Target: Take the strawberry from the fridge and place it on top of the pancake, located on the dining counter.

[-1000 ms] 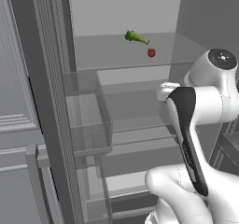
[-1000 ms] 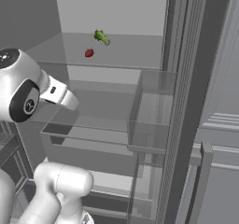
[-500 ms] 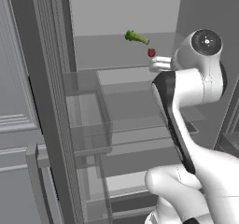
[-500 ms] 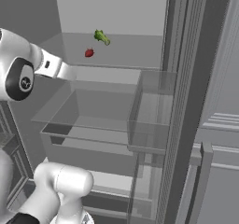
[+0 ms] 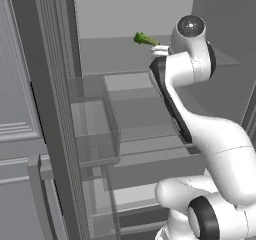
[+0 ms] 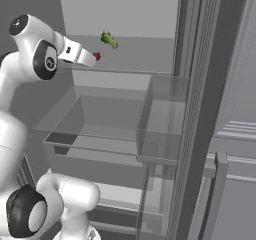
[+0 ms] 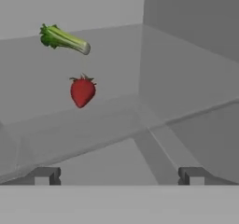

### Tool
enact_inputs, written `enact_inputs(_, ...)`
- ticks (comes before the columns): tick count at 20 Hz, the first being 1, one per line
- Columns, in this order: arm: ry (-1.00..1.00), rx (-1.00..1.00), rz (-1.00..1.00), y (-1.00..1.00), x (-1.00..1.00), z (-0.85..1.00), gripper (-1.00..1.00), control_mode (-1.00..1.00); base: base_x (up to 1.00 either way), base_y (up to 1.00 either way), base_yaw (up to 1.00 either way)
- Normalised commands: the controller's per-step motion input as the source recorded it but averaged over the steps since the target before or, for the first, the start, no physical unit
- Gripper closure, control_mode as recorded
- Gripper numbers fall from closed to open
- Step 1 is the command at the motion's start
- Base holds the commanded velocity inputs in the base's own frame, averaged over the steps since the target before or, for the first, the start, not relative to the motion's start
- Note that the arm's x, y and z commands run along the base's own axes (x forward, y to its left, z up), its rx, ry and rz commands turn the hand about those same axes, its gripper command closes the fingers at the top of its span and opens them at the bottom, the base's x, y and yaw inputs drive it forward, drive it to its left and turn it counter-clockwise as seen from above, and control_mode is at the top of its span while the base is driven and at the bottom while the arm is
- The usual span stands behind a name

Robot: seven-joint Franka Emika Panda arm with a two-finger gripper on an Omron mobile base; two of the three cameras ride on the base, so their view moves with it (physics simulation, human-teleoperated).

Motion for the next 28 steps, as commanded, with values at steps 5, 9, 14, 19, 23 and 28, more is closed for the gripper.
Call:
enact_inputs(5, 0.06, 0.01, -0.05, -0.28, 1.00, -0.01, -1.00, -1.00, 0.00, 0.00, 0.00)
enact_inputs(9, 0.00, 0.12, 0.01, -0.21, 1.00, 0.00, -1.00, -1.00, 0.00, 0.00, 0.00)
enact_inputs(14, 0.07, 0.05, 0.02, 0.18, 0.53, -0.25, -1.00, -1.00, 0.00, 0.00, 0.00)
enact_inputs(19, 0.03, 0.02, 0.05, 0.34, 0.45, -0.22, -1.00, -1.00, 0.00, 0.00, 0.00)
enact_inputs(23, 0.00, 0.00, 0.05, 0.04, 0.59, -0.02, -1.00, -1.00, 0.00, 0.00, 0.00)
enact_inputs(28, 0.08, 0.00, 0.02, 0.00, 0.15, 0.00, -1.00, -1.00, 0.00, 0.00, 0.00)
